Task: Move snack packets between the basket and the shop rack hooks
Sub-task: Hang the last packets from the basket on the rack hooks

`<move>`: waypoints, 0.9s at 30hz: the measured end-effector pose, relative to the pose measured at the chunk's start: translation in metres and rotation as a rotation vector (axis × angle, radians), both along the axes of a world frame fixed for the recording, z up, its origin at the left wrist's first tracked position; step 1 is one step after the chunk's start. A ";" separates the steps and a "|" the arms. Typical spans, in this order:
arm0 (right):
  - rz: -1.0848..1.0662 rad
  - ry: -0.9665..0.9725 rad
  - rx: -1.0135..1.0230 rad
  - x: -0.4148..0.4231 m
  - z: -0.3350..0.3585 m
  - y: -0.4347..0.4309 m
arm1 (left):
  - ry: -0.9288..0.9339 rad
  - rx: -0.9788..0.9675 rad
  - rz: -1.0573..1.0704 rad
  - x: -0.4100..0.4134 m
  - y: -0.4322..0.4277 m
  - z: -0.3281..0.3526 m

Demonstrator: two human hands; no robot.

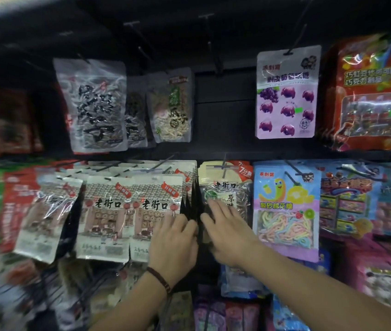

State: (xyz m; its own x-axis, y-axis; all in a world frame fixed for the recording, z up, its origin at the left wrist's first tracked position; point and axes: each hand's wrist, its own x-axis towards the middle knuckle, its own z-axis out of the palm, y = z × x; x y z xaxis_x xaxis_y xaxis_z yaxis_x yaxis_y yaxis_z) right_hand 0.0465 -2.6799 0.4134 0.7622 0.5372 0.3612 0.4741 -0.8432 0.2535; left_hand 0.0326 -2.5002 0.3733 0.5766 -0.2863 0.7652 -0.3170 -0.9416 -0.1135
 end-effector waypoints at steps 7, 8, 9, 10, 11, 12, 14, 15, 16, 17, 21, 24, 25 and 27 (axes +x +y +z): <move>0.102 -0.071 -0.124 -0.009 -0.017 0.060 | 0.337 -0.037 0.343 -0.010 0.080 -0.019; 0.087 -0.052 -0.117 -0.007 -0.020 0.067 | 0.420 0.009 0.376 -0.008 0.086 -0.022; 0.070 -0.037 -0.106 -0.005 -0.022 0.072 | 0.470 0.039 0.396 -0.005 0.091 -0.023; 0.049 -0.027 -0.094 -0.003 -0.024 0.077 | 0.496 0.055 0.397 -0.003 0.094 -0.022; 0.032 -0.017 -0.086 -0.001 -0.025 0.081 | 0.509 0.070 0.394 0.001 0.095 -0.021; 0.017 -0.008 -0.083 0.001 -0.026 0.084 | 0.521 0.086 0.395 0.005 0.096 -0.021; -0.008 0.002 -0.072 0.007 -0.026 0.088 | 0.506 0.131 0.408 0.013 0.099 -0.023; -0.018 0.004 -0.058 0.011 -0.026 0.089 | 0.478 0.158 0.414 0.018 0.100 -0.024; -0.028 0.010 -0.040 0.016 -0.025 0.091 | 0.451 0.180 0.414 0.022 0.102 -0.024; -0.038 0.019 -0.023 0.021 -0.024 0.092 | 0.435 0.194 0.410 0.027 0.104 -0.023; -0.070 0.039 0.008 0.045 -0.011 0.095 | 0.444 0.216 0.373 0.049 0.108 -0.008; -0.083 0.069 0.021 0.063 0.003 0.094 | 0.484 0.245 0.372 0.063 0.110 0.010; -0.088 0.081 0.021 0.069 0.007 0.094 | 0.494 0.253 0.373 0.067 0.111 0.015; -0.091 0.104 0.017 0.077 0.014 0.095 | 0.510 0.261 0.370 0.074 0.113 0.024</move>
